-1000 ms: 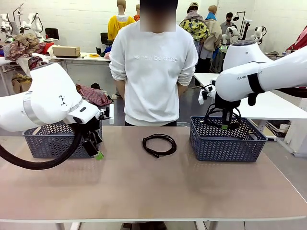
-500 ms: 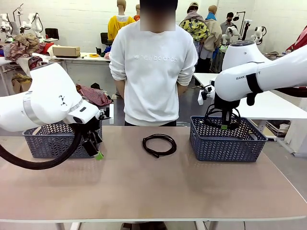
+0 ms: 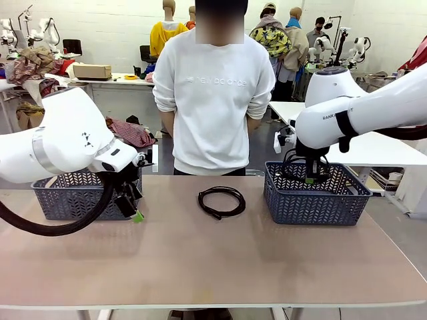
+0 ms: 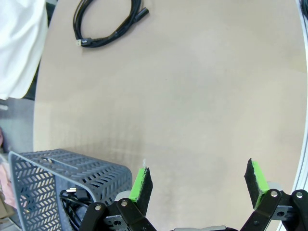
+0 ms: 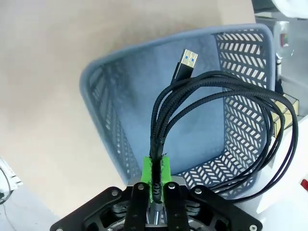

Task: Organize the cables according to human instructions.
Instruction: Pick up a bundle of cables and place it in the basket indicated by the human.

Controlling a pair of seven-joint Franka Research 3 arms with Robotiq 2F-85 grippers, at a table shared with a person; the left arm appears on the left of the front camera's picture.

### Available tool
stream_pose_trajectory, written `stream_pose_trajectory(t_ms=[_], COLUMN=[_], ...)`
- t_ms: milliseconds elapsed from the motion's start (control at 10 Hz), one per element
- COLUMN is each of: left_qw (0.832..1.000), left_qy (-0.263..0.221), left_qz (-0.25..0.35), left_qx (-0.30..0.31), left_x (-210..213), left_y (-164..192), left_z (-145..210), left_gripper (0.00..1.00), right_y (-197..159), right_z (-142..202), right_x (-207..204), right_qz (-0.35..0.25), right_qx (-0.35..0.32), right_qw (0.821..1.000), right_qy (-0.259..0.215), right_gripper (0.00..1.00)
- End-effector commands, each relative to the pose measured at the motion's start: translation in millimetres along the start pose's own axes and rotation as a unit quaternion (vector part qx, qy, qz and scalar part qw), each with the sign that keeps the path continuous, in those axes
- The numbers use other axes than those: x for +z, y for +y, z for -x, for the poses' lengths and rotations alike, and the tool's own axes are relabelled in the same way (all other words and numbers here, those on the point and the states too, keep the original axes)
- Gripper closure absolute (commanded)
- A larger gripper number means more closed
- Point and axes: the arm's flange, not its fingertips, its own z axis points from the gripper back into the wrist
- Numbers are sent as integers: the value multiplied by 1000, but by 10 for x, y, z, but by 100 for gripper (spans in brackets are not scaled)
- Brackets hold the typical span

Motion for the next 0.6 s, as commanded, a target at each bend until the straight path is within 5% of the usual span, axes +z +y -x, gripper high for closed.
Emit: stream_pose_trajectory(t_ms=[0, 500], left_qw=[1000, 1000], left_qy=[0, 0], left_qz=[-1, -1], left_qx=[2, 2], left_x=[22, 22], left_y=[11, 11], left_z=[12, 12], left_gripper=[0, 0], right_y=[-125, -138], right_z=[79, 178], right_x=[-21, -258], right_qz=[23, 27], right_qx=[30, 92], right_qw=[999, 995], right_qy=[0, -5], right_gripper=[91, 91])
